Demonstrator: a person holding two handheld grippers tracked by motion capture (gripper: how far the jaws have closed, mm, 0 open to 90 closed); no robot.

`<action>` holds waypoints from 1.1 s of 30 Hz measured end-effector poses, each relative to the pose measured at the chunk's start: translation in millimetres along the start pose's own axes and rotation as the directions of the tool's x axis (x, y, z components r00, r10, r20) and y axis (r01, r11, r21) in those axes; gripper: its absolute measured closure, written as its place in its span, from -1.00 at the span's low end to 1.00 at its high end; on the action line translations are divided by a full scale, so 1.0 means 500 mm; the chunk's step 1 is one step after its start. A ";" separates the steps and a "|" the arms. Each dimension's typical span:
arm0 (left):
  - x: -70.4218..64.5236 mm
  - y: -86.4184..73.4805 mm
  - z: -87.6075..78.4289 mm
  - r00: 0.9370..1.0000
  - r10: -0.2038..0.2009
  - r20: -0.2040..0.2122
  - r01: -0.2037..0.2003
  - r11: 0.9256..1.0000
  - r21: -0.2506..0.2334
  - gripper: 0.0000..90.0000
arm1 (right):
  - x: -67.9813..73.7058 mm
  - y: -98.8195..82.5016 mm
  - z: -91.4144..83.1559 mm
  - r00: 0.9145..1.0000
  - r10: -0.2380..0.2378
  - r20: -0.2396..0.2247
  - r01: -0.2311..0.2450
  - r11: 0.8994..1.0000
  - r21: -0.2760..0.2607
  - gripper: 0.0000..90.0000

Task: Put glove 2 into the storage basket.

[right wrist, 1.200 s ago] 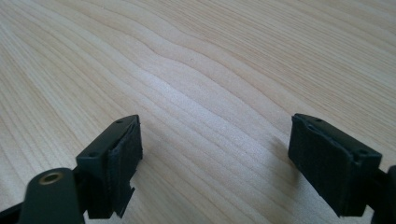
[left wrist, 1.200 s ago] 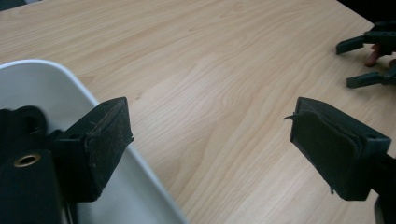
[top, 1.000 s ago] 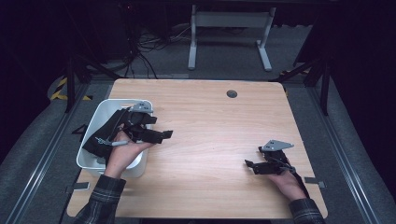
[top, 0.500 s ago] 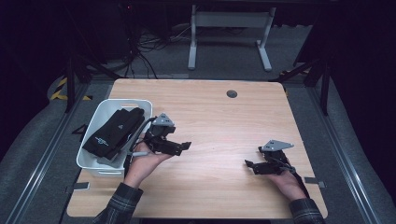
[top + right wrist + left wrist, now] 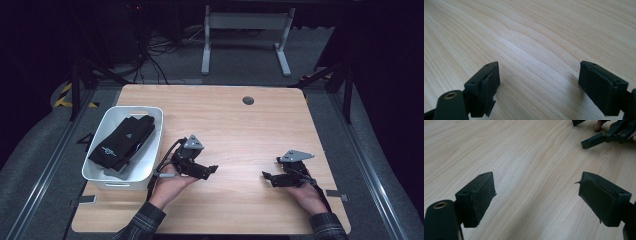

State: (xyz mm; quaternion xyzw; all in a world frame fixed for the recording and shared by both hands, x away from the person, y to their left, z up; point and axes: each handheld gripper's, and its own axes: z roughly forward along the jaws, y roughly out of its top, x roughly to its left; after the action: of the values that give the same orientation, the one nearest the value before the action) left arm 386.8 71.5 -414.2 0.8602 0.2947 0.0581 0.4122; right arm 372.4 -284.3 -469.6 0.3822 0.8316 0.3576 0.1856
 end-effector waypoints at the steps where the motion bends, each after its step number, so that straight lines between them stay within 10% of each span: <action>1: -0.002 -0.002 0.005 1.000 0.002 0.006 -0.003 1.000 0.006 -0.68 | 0.000 0.000 0.000 1.000 0.000 0.000 0.000 1.000 0.000 -0.60; 33: -0.044 -0.057 0.120 0.991 0.129 -0.028 -0.125 0.985 0.120 -0.78 | 0.001 0.000 0.000 1.000 -0.001 -0.003 0.001 1.000 -0.001 -0.60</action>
State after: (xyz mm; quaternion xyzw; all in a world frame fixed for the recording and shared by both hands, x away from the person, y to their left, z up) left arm 376.1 32.5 -471.6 0.8989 0.2495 0.0819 0.3508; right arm 372.0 -283.9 -469.6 0.3811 0.8320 0.3586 0.1846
